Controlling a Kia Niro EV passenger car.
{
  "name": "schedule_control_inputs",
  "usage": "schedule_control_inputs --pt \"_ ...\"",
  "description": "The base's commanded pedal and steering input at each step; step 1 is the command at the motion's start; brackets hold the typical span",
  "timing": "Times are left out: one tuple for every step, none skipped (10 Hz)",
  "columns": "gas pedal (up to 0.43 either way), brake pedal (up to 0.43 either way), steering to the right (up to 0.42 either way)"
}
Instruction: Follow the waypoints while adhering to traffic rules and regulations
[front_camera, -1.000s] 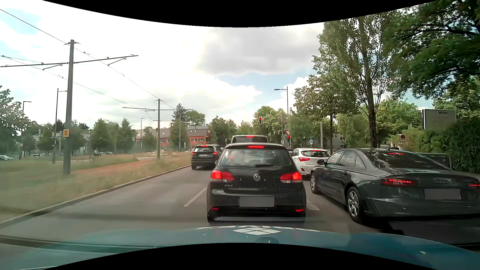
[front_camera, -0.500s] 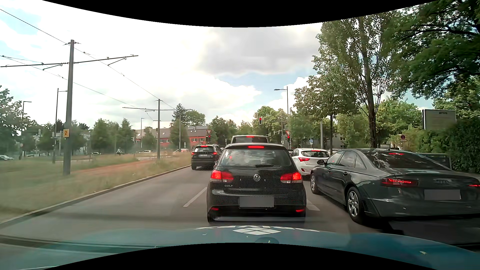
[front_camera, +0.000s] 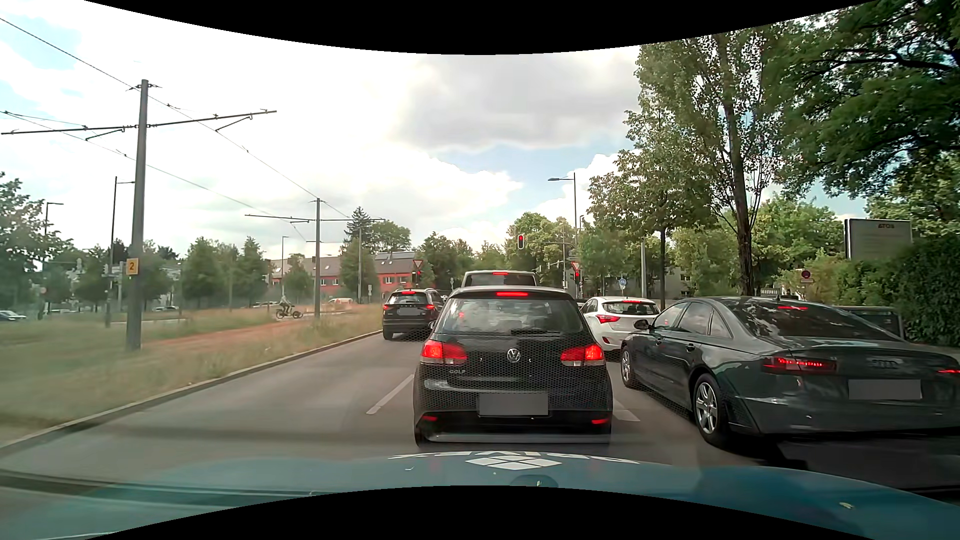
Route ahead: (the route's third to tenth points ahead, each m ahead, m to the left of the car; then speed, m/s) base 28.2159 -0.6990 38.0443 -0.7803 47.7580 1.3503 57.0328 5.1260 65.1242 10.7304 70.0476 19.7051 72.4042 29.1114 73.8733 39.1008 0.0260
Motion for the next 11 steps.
schedule_control_inputs --pt "0.000 0.250 0.011" --pt "0.000 0.250 0.011" --pt "0.000 0.250 0.011" --pt "0.000 0.250 0.011" --pt "0.000 0.250 0.011" --pt "0.000 0.256 0.011" --pt "0.000 0.250 0.011" --pt "0.000 0.250 0.011" --pt "0.000 0.256 0.011" --pt "0.000 0.256 0.011" --pt "0.000 0.250 0.011"
